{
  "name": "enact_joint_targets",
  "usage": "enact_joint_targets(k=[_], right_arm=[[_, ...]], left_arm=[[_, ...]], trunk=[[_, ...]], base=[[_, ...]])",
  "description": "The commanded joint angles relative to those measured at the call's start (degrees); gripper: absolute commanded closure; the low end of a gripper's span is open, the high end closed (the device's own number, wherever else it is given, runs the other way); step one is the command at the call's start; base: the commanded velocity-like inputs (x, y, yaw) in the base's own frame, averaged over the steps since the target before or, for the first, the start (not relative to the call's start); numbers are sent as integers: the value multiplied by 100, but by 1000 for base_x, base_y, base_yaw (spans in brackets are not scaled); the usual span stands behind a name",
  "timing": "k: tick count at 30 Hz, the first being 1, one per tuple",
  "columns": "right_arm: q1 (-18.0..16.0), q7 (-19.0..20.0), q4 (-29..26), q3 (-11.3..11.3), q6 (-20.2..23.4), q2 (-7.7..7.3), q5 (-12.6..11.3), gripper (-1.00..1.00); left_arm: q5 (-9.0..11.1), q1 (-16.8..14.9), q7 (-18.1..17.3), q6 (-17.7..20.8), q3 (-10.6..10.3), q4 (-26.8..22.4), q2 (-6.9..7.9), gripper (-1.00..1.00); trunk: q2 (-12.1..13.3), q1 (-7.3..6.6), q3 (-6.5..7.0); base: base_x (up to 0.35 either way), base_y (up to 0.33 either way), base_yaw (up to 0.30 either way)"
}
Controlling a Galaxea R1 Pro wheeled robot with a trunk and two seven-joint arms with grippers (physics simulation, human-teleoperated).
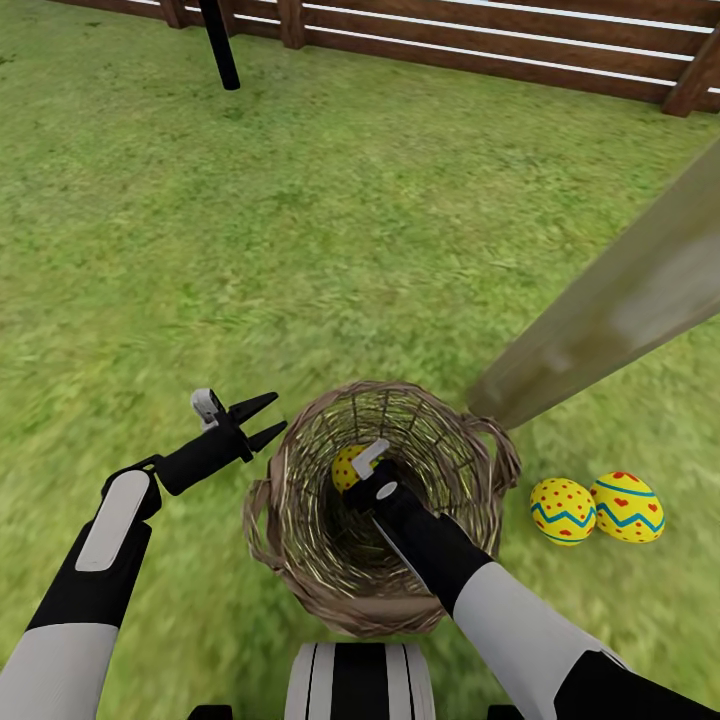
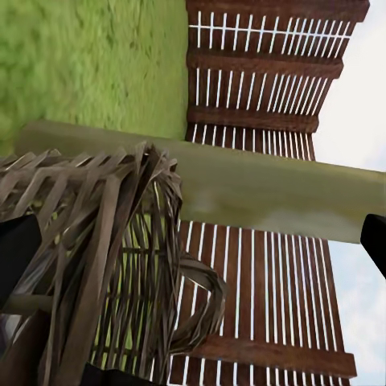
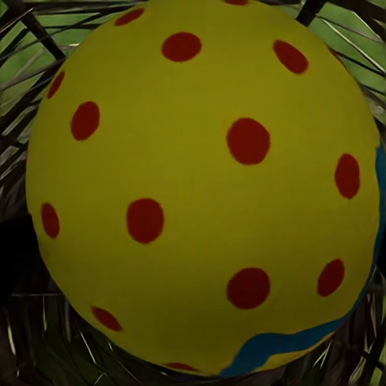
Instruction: Take the three Easter eggs out of the wicker basket on the lawn in the garden, then place them on the lawn next to a single tree (choose any tree) so that all three eggs are next to the same tree and none are left in the basket.
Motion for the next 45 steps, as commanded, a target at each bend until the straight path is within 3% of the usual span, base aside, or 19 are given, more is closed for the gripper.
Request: enact_joint_targets(k=[1,2,3,19,38,45], right_arm=[[0,-11,72,21,25,0,-36,-100],[0,-19,75,21,25,0,-36,-100],[0,-26,78,21,25,0,-36,100],[0,-31,81,13,25,0,-42,100],[9,-16,133,12,34,0,-97,100],[17,-16,134,12,34,0,-97,100]], left_arm=[[-28,-4,-35,25,6,4,-2,-100],[-27,-4,-35,25,6,4,-2,-100],[-27,-4,-36,25,6,4,-2,-100],[-26,-4,-40,20,6,13,-8,-100],[-15,-4,1,21,10,-4,-19,-100],[-9,-4,-26,19,14,0,-11,-100]], trunk=[[0,1,-4],[0,1,-4],[0,1,-4],[0,1,-4],[13,-24,218],[13,-24,218]], base=[[0,0,0],[0,0,0],[0,0,0],[0,0,0],[-23,0,0],[-113,0,0]])
